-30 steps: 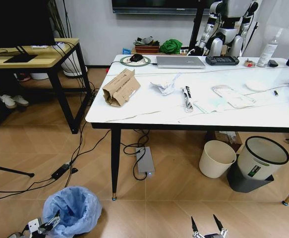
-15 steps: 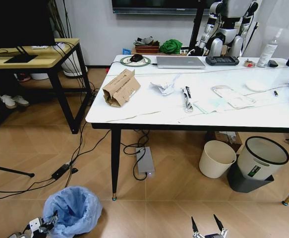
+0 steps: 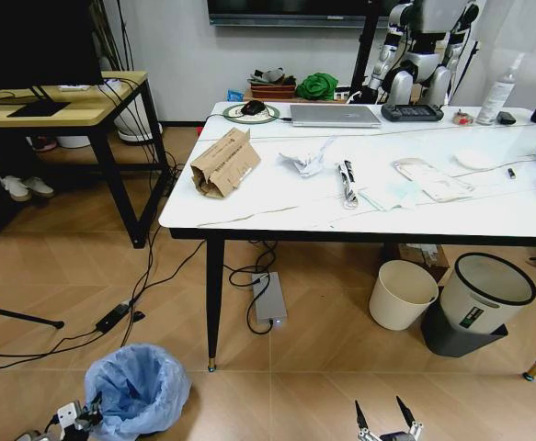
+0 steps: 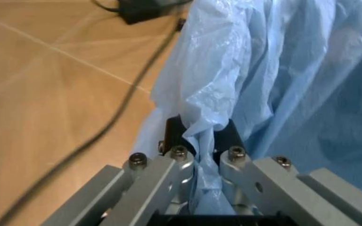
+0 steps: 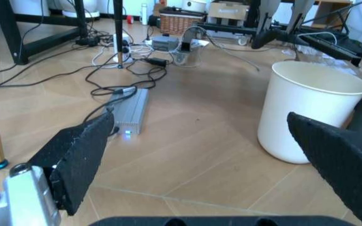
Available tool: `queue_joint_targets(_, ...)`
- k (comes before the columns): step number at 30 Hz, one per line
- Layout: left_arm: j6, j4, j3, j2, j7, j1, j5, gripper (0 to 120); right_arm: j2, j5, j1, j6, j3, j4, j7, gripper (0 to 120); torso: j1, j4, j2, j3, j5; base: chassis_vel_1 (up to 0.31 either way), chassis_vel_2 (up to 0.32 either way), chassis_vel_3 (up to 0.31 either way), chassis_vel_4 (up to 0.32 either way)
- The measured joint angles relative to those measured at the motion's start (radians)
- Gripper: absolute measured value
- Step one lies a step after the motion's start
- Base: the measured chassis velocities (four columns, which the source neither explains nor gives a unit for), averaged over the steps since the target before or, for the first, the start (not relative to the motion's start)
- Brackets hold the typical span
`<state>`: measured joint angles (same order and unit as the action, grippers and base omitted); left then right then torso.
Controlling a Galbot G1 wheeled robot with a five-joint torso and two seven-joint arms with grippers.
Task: Pick up the trash bin and place the trash from the table into it.
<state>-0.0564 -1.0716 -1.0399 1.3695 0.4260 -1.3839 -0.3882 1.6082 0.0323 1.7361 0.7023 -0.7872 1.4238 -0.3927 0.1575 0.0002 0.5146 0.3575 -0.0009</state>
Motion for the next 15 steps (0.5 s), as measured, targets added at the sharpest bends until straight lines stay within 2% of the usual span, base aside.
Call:
queue_joint_targets(3,-0.018,-0.079,0.024,0.011,0.036,-0.061,0.009,0,0.000,-0.001,-0.003,0.000,0.001,-0.005,0.000,100,0.000,-0.0003,0.000,0.000,0.0018,0.000,0.000,0.000,0.000)
queue_joint_targets(6,-0.062,-0.165,0.063,0.022,0.032,-0.130,0.027,0,0.000,-0.002,-0.005,0.000,0.002,-0.006,0.000,100,0.000,0.0001,0.001,0.000,0.0001,0.000,0.000,0.000,0.000)
queue_joint_targets(8,-0.071,-0.174,0.066,0.023,0.031,-0.137,0.032,0,0.000,-0.002,-0.006,0.000,0.003,-0.006,0.000,100,0.000,0.0001,0.001,0.000,0.0002,0.000,0.000,0.000,0.000)
queue_joint_targets(9,-0.107,-0.229,0.078,0.028,0.030,-0.171,0.055,0,0.000,-0.004,-0.007,0.000,0.004,-0.007,0.000,100,0.000,0.0000,0.001,0.000,0.0017,0.000,0.000,0.000,0.000)
queue_joint_targets(11,-0.127,-0.306,0.095,0.030,0.045,-0.217,0.053,0,0.000,-0.005,-0.009,0.000,0.006,-0.007,0.000,100,0.000,-0.0001,0.001,0.000,0.0008,0.000,0.000,0.000,0.000)
queue_joint_targets(15,-0.140,-0.401,0.109,0.029,0.055,-0.273,0.030,0,0.000,-0.009,-0.010,-0.001,0.010,-0.006,0.000,100,0.000,-0.0002,0.001,0.000,0.0014,0.000,0.000,0.000,0.000)
